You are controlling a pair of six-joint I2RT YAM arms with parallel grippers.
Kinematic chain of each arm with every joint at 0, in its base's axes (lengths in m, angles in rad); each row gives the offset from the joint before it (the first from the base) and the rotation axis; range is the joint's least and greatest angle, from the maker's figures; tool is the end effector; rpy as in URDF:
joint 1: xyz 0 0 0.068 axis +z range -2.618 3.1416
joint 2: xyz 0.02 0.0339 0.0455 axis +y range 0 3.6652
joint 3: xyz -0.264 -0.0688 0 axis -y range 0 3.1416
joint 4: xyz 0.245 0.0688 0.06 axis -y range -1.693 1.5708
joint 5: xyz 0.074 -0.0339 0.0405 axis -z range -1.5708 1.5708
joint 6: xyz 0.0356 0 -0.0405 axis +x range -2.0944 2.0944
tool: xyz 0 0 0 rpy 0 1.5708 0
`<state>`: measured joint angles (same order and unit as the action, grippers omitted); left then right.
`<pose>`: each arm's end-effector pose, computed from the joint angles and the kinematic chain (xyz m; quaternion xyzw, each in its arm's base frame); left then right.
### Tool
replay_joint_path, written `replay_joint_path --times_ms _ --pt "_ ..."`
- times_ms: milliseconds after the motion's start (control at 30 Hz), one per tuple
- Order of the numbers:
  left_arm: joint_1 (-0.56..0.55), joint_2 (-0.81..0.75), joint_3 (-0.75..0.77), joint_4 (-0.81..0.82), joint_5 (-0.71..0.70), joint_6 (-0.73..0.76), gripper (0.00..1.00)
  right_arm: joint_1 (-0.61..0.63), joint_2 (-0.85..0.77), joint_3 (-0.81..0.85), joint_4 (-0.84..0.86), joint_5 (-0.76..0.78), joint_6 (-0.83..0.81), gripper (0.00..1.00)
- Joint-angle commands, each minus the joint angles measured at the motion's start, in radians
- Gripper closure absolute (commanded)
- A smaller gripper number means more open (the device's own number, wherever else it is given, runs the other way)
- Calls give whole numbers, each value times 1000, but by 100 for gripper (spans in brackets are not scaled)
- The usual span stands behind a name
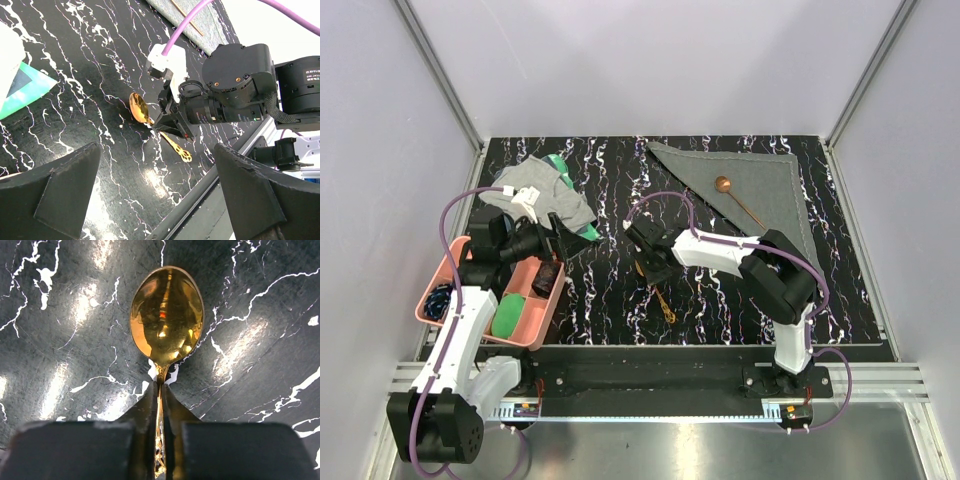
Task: Fold the napkin, place the utensils inside, and roll it up
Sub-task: Grab a utensil with the right arm
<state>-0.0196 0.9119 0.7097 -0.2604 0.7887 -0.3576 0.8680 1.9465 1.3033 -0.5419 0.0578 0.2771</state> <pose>0.1986 -0.0292 0.2876 0.0672 0.8079 -0.4120 0.4159 0.2537 0.2963 0.1587 -0.2804 0.9402 0.0800 0.1764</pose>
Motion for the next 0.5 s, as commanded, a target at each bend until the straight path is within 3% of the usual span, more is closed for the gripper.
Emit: replay_joint_path --times_ms 0,467 --pt "6 -16 8 29 -2 19 1 12 52 -10 -12 -26 7 100" --pt "4 12 89 -17 -55 66 1 -14 -110 45 -15 68 -157 100"
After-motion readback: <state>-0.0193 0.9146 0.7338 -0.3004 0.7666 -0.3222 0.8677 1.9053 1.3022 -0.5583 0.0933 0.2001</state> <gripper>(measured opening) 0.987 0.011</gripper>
